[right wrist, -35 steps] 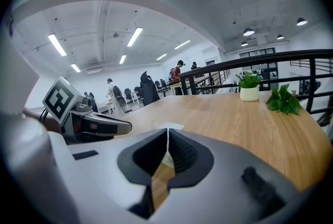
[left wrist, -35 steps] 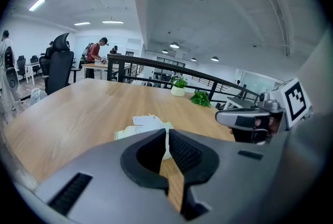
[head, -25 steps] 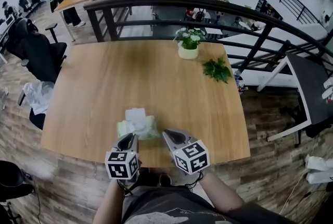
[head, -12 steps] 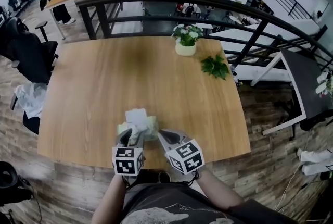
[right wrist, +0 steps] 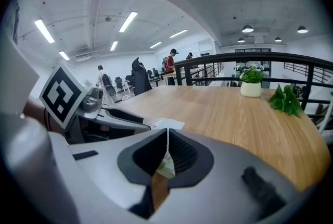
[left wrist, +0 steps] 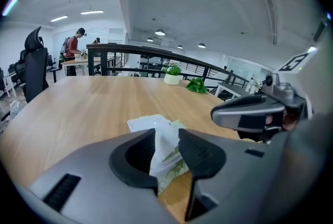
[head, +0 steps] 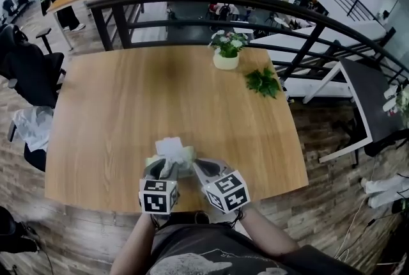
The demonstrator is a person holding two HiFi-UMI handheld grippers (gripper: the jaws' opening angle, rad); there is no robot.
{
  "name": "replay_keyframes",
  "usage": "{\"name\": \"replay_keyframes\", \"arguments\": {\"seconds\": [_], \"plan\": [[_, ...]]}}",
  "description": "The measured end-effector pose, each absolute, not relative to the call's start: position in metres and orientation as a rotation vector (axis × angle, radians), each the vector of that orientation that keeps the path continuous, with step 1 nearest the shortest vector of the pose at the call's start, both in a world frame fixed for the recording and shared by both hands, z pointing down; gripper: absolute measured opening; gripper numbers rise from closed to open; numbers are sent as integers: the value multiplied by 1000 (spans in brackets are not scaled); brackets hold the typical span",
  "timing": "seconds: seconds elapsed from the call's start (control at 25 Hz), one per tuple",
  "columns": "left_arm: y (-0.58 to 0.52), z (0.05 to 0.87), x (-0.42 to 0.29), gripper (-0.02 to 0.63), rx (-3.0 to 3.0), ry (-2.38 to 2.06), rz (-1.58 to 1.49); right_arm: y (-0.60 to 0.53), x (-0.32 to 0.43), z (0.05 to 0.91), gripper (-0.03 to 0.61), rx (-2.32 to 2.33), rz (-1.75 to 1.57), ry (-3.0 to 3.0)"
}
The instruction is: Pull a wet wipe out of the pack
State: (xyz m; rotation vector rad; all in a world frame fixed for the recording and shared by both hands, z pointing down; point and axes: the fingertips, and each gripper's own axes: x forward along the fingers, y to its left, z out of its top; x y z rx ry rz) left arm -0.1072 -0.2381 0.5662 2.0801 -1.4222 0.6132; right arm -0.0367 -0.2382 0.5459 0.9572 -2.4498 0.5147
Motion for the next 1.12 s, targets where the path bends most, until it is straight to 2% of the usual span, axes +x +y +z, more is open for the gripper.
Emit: {"name": "replay_keyframes", "arguments": {"seconds": [0.16,0.24,1.12], "plan": [[-235,566,-112,48,2076,-1393,592,-242,-43,546,25,957,510,-2448],[-235,563,-114,25,2085,-1385,576,-243,-46,546,25,948,509,-2448],[-240,556,-138,14,2149,-1307,543,-250,-73,570,26,847,560,-2369]]}}
